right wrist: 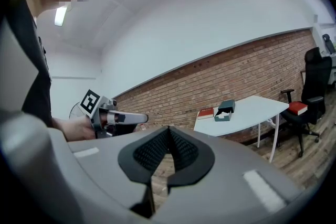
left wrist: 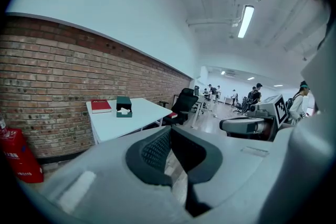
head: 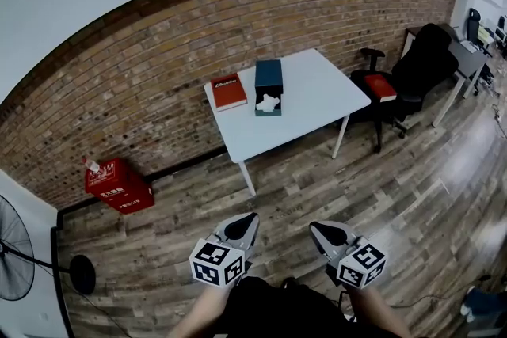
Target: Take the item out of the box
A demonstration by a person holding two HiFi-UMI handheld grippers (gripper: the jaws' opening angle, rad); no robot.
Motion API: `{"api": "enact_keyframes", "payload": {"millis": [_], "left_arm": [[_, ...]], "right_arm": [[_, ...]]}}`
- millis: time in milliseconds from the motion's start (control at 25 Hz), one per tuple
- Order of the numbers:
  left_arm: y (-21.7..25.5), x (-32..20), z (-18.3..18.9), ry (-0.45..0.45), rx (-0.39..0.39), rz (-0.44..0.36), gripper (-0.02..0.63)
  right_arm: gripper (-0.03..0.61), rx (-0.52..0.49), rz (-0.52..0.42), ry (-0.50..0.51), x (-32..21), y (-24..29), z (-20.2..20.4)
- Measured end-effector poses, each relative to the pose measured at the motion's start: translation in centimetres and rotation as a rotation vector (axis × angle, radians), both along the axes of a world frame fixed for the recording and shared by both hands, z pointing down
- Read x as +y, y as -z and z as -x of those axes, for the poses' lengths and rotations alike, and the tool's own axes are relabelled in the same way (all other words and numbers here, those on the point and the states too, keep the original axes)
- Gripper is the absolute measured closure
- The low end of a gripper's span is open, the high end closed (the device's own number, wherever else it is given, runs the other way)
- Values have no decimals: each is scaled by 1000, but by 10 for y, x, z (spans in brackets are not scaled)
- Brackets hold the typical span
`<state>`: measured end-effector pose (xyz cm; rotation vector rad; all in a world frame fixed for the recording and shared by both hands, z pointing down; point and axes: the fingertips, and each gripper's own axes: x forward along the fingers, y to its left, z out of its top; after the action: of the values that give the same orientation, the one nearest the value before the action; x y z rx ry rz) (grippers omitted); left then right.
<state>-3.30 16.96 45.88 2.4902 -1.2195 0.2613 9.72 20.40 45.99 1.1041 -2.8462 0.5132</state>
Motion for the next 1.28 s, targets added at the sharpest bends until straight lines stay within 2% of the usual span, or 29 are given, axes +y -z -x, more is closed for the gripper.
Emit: {"api": "enact_keyframes", "payload": {"millis": [280, 560, 680, 960, 1280], "left_arm": [[-10, -42, -5, -19, 28, 15, 607], [-27, -129, -1, -30, 78, 18, 607], [-23, -177, 10, -39, 77, 8, 607], [-19, -276, 42, -49, 66, 12, 607], [-32, -348, 85, -39, 63, 46, 607]], "right_arm": [[578, 14, 39, -18, -32, -12, -3], [578, 43, 67, -2, -106, -27, 12], [578, 17, 66, -15, -156, -23, 25], [578, 44, 60, 38, -258, -13, 78], [578, 73, 121, 45, -329, -32, 116]]}}
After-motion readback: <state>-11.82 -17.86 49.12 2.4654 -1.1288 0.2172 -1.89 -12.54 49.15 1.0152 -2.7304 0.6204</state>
